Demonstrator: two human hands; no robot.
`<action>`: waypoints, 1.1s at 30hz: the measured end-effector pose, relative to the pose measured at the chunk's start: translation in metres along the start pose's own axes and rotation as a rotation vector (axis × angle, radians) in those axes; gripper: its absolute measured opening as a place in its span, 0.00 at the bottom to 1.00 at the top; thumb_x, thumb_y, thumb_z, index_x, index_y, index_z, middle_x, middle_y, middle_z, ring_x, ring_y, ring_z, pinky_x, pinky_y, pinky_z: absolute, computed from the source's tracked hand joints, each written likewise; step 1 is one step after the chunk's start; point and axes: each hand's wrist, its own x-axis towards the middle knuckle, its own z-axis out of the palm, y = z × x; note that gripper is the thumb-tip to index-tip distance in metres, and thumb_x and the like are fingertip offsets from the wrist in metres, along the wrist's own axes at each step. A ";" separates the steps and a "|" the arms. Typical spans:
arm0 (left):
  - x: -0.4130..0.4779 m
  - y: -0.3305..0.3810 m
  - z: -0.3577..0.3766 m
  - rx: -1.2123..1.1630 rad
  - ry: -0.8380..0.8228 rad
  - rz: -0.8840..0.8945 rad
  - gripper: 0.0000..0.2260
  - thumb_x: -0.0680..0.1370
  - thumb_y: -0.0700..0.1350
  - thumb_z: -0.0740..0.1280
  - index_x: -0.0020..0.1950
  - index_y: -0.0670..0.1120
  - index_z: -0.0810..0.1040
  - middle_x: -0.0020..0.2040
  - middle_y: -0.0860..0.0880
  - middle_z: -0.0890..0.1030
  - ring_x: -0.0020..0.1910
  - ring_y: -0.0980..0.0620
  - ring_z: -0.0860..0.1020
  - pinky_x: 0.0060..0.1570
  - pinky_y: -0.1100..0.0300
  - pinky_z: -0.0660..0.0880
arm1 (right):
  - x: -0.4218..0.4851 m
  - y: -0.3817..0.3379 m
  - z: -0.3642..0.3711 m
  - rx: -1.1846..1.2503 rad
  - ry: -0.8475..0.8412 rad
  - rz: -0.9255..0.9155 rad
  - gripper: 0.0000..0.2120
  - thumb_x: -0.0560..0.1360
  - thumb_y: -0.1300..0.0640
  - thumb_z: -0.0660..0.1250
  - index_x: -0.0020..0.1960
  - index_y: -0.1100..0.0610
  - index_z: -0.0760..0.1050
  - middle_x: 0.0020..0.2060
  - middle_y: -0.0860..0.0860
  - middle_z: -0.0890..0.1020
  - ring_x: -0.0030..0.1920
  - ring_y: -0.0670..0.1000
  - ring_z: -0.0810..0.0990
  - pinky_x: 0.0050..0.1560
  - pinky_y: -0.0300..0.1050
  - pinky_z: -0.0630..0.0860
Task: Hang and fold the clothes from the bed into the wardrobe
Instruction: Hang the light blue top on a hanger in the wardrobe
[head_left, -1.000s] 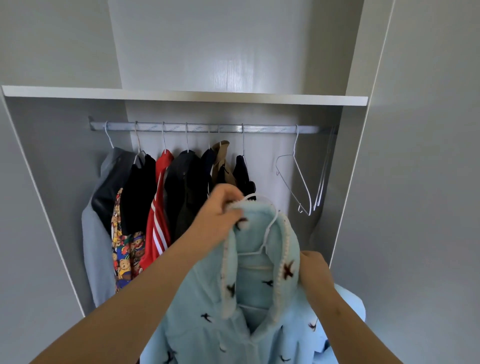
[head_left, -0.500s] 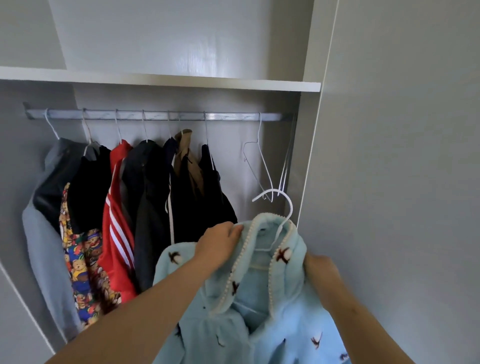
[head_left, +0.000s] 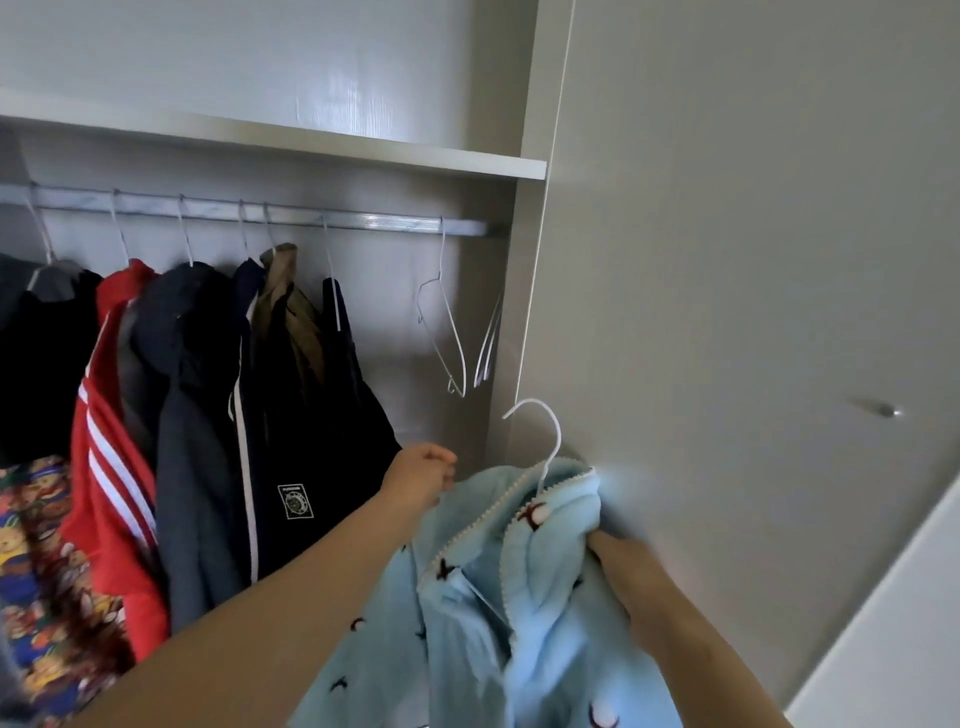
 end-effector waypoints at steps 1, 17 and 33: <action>-0.001 0.000 0.002 -0.007 -0.002 -0.012 0.13 0.77 0.33 0.58 0.37 0.47 0.72 0.35 0.49 0.75 0.32 0.55 0.73 0.31 0.63 0.65 | 0.002 0.001 -0.002 0.006 -0.001 -0.006 0.07 0.74 0.57 0.65 0.43 0.59 0.81 0.39 0.57 0.84 0.43 0.57 0.82 0.48 0.50 0.79; 0.111 0.013 -0.047 1.992 -0.088 0.658 0.21 0.80 0.45 0.54 0.74 0.46 0.60 0.75 0.43 0.57 0.76 0.44 0.48 0.73 0.45 0.45 | 0.053 -0.026 0.048 0.045 -0.089 0.041 0.10 0.76 0.57 0.64 0.43 0.62 0.81 0.40 0.59 0.85 0.44 0.58 0.82 0.48 0.50 0.79; 0.185 -0.059 -0.129 2.310 -0.384 0.068 0.13 0.81 0.45 0.58 0.65 0.46 0.72 0.63 0.48 0.75 0.61 0.51 0.73 0.58 0.59 0.69 | 0.131 -0.012 0.108 0.021 -0.010 0.211 0.14 0.79 0.52 0.60 0.54 0.63 0.75 0.53 0.61 0.78 0.54 0.60 0.76 0.60 0.54 0.71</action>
